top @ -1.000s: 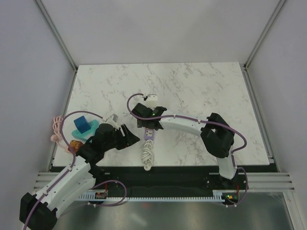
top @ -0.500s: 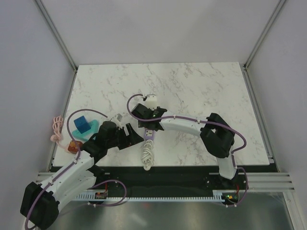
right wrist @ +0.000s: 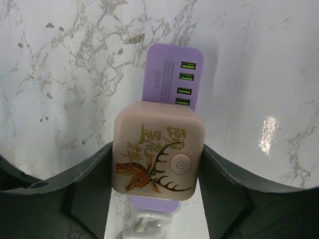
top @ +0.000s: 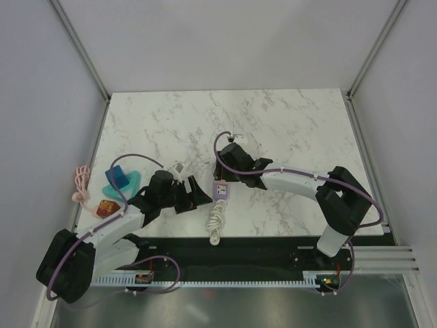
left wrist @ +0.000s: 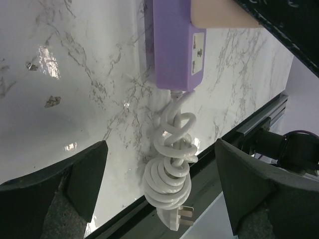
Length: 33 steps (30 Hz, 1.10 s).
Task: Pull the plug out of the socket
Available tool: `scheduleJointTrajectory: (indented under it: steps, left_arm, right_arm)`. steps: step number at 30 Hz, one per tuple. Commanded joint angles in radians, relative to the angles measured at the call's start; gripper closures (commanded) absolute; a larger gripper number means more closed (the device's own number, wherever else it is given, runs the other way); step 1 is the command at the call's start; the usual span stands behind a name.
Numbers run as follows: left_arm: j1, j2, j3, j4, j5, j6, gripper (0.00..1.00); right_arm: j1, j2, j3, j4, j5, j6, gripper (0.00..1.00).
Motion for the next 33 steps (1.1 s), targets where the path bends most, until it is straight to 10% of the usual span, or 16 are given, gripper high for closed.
scheduleJointTrajectory:
  steps: [1, 15, 33]
  left_arm:
    - [0.007, 0.098, 0.037, 0.136, 0.047, -0.005, 0.05]
    - [0.005, 0.359, 0.154, 0.248, 0.053, -0.016, 0.15]
    - [0.004, 0.524, 0.217, 0.29, 0.022, -0.096, 0.62]
  right_arm:
    - [-0.021, -0.054, -0.065, 0.063, -0.096, -0.024, 1.0]
    - [-0.035, -0.088, -0.118, 0.135, -0.179, 0.011, 1.0]
    - [-0.035, -0.108, -0.15, 0.186, -0.2, 0.062, 1.0]
